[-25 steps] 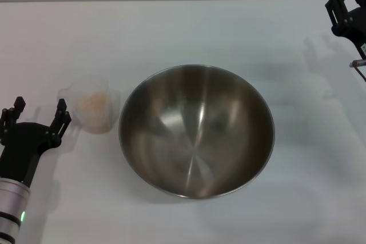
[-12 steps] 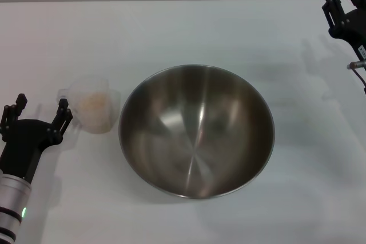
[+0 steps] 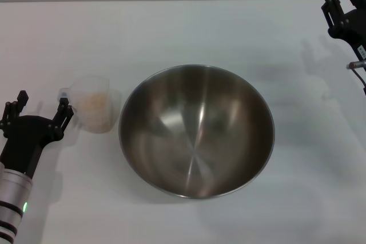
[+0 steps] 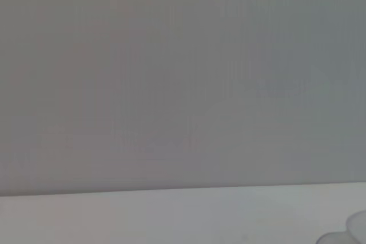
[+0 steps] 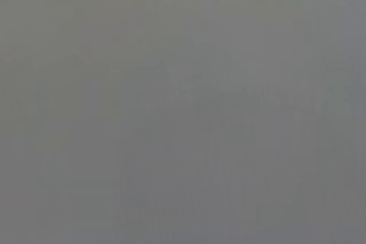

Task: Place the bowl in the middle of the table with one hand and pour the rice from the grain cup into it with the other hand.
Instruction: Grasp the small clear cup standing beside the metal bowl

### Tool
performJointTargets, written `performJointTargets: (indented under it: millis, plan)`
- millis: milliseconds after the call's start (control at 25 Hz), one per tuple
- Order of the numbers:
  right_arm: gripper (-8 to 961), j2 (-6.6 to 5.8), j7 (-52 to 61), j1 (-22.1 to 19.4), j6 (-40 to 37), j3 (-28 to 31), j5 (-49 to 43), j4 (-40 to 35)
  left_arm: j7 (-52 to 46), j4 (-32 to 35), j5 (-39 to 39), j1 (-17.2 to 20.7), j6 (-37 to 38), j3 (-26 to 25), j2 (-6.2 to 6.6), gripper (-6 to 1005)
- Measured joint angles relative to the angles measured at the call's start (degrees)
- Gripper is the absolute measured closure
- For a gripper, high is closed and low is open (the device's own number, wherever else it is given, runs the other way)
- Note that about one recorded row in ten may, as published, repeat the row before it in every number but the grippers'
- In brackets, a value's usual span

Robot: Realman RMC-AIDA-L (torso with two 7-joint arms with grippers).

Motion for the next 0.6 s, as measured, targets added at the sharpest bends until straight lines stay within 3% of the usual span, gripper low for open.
performJointTargets:
  millis: [400,600]
  plan:
    - [520,0.0,0.04,0.27,0.58,0.0,0.0,-0.06,0.0,0.09,0.18,-0.59,-0.32,-0.11,0.0,198]
    - [521,0.0,0.04,0.36,0.69,0.0,0.0,-0.09,0.26,0.09,0.37,-0.64,-0.32,0.14,0.0,449]
